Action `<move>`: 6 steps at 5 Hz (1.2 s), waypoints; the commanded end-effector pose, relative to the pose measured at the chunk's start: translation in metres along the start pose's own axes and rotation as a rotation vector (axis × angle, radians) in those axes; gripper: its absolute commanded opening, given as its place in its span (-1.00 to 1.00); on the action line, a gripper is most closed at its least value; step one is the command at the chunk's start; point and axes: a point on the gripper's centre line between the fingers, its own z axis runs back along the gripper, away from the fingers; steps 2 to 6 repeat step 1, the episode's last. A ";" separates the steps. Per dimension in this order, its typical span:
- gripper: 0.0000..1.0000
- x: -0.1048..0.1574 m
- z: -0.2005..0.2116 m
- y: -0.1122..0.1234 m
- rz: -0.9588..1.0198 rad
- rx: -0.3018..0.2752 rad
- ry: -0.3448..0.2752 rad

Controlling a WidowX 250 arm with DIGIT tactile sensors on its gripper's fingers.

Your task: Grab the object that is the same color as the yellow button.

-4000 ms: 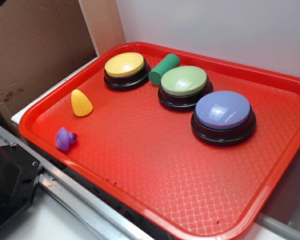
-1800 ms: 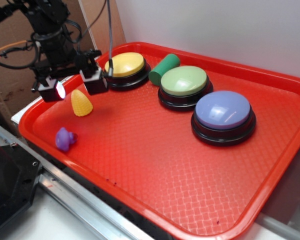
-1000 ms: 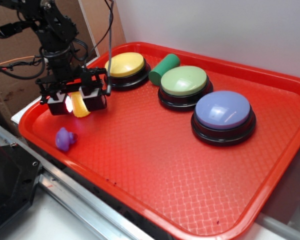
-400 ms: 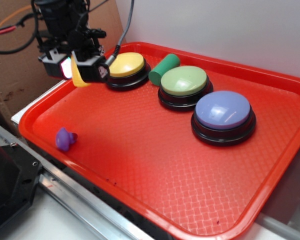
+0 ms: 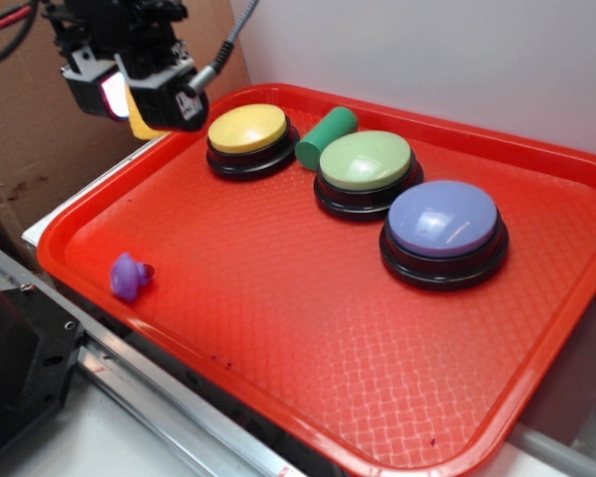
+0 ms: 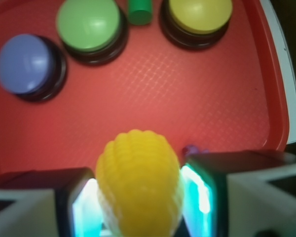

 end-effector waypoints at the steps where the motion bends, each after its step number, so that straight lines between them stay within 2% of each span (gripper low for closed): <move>1: -1.00 0.005 0.006 0.006 0.001 0.015 0.025; 6: -1.00 0.005 0.006 0.006 0.001 0.015 0.025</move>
